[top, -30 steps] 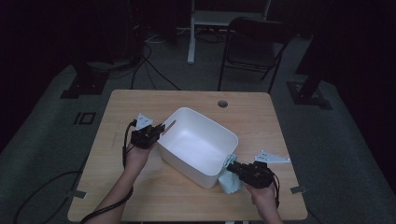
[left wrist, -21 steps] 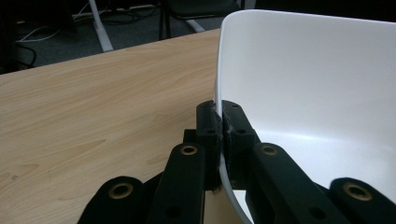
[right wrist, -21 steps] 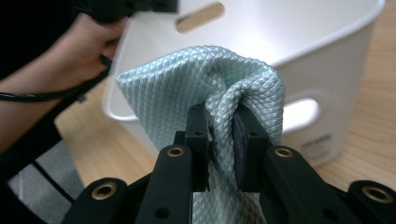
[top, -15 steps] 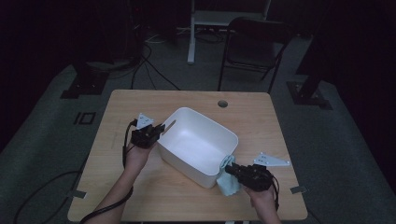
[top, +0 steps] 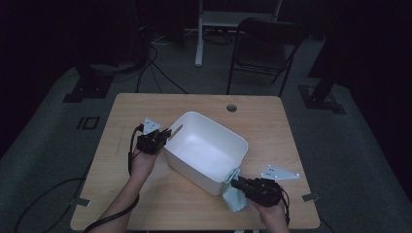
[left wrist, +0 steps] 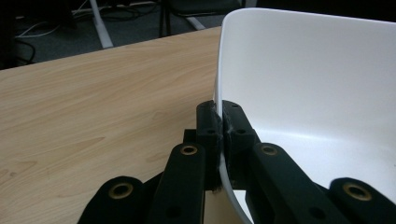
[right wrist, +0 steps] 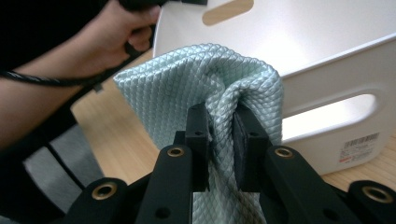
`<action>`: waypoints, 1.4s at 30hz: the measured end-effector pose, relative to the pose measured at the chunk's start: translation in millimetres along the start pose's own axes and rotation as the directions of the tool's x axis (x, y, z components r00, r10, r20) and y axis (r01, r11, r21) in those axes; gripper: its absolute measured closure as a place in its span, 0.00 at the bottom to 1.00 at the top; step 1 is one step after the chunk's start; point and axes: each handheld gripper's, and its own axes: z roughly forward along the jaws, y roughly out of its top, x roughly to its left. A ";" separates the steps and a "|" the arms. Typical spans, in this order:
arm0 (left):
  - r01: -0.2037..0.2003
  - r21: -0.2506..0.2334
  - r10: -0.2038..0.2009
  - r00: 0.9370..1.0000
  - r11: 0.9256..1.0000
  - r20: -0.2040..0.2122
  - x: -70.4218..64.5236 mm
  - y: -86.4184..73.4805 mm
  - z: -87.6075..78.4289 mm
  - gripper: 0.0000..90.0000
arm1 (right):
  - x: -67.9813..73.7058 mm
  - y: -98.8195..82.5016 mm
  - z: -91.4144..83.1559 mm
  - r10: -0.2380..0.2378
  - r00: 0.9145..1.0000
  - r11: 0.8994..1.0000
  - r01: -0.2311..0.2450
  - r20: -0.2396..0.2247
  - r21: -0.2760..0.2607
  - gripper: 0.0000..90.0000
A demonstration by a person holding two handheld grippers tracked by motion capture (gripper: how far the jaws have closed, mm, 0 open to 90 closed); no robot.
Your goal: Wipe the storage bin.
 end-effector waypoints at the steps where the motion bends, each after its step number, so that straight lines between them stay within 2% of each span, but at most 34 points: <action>1: 0.003 -0.003 -0.003 1.000 1.000 0.007 0.5 -0.4 -0.2 0.97 | -1.7 -1.4 1.1 0.006 1.000 1.000 -0.006 -0.006 -0.007 0.87; 3: 0.005 -0.006 -0.005 1.000 1.000 0.013 1.1 -1.0 -0.6 0.97 | -3.9 -2.2 1.5 0.017 1.000 1.000 -0.017 -0.009 -0.008 0.87; 5: -0.006 -0.002 0.006 1.000 1.000 0.021 1.3 -0.7 -1.2 0.97 | -6.1 -7.0 7.1 0.005 0.999 1.000 -0.006 0.032 0.030 0.87; 8: -0.011 0.003 0.011 1.000 1.000 0.025 1.7 -0.2 -1.1 0.97 | -14.3 -13.9 11.4 0.041 0.999 0.999 -0.042 0.019 0.034 0.87; 10: -0.016 0.007 0.016 1.000 1.000 0.023 2.0 0.3 -0.9 0.97 | -15.8 -16.7 15.4 0.026 0.999 0.998 -0.028 0.039 0.057 0.87; 12: -0.015 0.005 0.015 1.000 1.000 0.025 2.4 0.1 -0.9 0.97 | -18.7 -19.5 17.0 0.043 0.999 0.997 -0.044 0.026 0.059 0.87; 22: -0.014 0.009 0.014 0.999 1.000 0.029 3.1 0.7 -0.5 0.97 | -23.1 -27.3 24.5 0.042 0.998 0.995 -0.047 0.049 0.092 0.87; 25: -0.012 0.006 0.012 0.999 1.000 0.032 3.6 0.7 -0.1 0.97 | -31.0 -33.3 31.5 0.067 0.996 0.989 -0.073 0.056 0.129 0.87; 28: -0.013 0.007 0.012 0.999 1.000 0.034 4.0 1.0 0.1 0.96 | -35.1 -36.5 36.0 0.066 0.996 0.985 -0.075 0.066 0.158 0.87; 31: -0.013 0.007 0.013 0.999 1.000 0.033 4.3 0.8 0.1 0.96 | -40.4 -38.1 39.3 0.084 0.994 0.979 -0.095 0.065 0.181 0.87; 33: -0.013 0.007 0.013 0.999 1.000 0.034 4.9 0.8 0.0 0.96 | -39.5 -34.2 36.8 0.075 0.995 0.981 -0.086 0.067 0.172 0.87; 36: -0.012 -0.007 0.012 0.999 1.000 0.032 3.8 -0.5 -0.1 0.96 | -41.4 -24.4 27.6 0.081 0.995 0.990 -0.088 0.066 0.114 0.87; 39: -0.020 0.004 0.020 0.999 1.000 0.035 3.8 0.9 0.5 0.96 | -43.6 -23.3 26.5 0.078 0.995 0.992 -0.084 0.064 0.091 0.87; 40: -0.021 0.004 0.021 0.999 1.000 0.035 3.8 0.9 0.5 0.96 | -44.9 -25.0 27.6 0.082 0.995 0.992 -0.087 0.063 0.091 0.87; 42: -0.018 0.001 0.018 0.999 1.000 0.035 3.8 0.7 0.6 0.96 | -45.6 -30.4 34.5 0.071 0.993 0.988 -0.083 0.096 0.129 0.87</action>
